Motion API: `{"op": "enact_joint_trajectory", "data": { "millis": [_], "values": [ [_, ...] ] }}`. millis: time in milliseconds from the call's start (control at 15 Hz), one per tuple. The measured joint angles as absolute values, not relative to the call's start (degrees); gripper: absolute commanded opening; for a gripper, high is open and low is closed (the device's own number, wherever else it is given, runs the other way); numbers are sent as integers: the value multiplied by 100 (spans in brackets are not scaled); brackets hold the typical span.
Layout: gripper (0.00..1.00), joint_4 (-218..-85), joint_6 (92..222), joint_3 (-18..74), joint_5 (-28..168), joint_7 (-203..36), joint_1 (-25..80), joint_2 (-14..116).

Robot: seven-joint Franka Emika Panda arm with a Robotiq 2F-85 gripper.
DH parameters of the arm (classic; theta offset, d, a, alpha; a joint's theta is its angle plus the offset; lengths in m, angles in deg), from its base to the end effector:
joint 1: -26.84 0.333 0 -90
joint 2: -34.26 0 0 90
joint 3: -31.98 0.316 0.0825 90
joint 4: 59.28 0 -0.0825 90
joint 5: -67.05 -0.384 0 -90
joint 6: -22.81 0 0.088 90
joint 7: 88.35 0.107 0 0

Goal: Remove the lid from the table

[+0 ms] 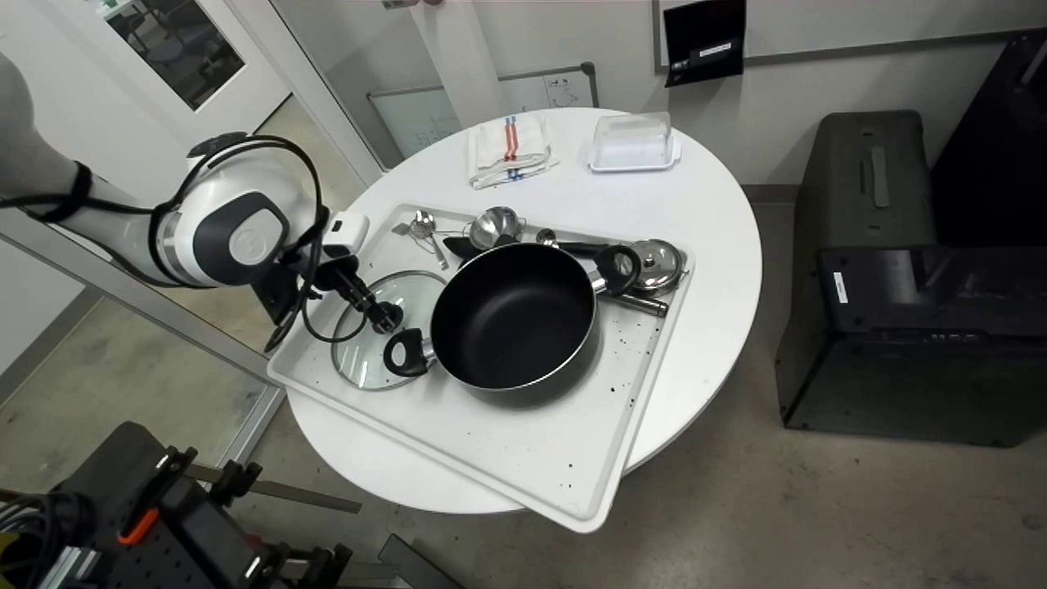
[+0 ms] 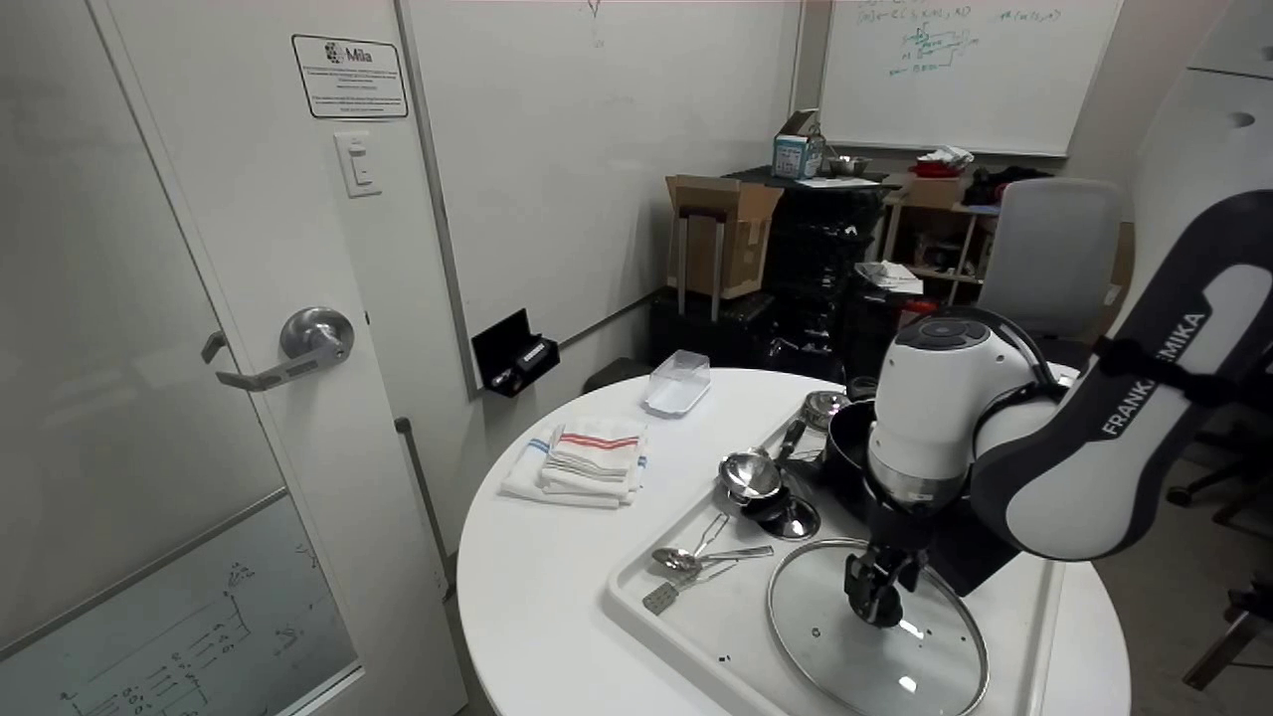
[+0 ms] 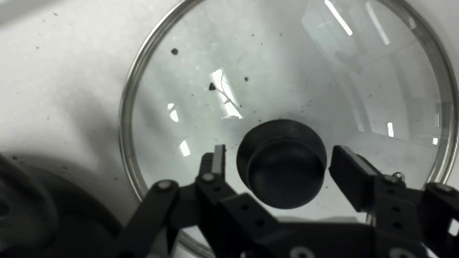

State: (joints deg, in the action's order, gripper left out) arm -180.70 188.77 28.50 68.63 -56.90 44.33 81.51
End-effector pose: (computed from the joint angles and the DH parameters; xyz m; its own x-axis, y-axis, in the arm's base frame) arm 0.5125 0.1256 0.0163 0.9664 -0.2566 -0.0145 -0.2551 -0.9646 0.0675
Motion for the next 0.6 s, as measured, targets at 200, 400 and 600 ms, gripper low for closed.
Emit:
{"op": "enact_joint_trajectory", "data": {
  "millis": [200,400,600],
  "values": [
    [100,-18100,18877,2850,6823,-5812,4436,8148],
    [100,-18175,18909,2847,6818,-5898,4444,8108],
    [100,-18281,18971,2836,6818,-5924,4467,8038]
  ]
}}
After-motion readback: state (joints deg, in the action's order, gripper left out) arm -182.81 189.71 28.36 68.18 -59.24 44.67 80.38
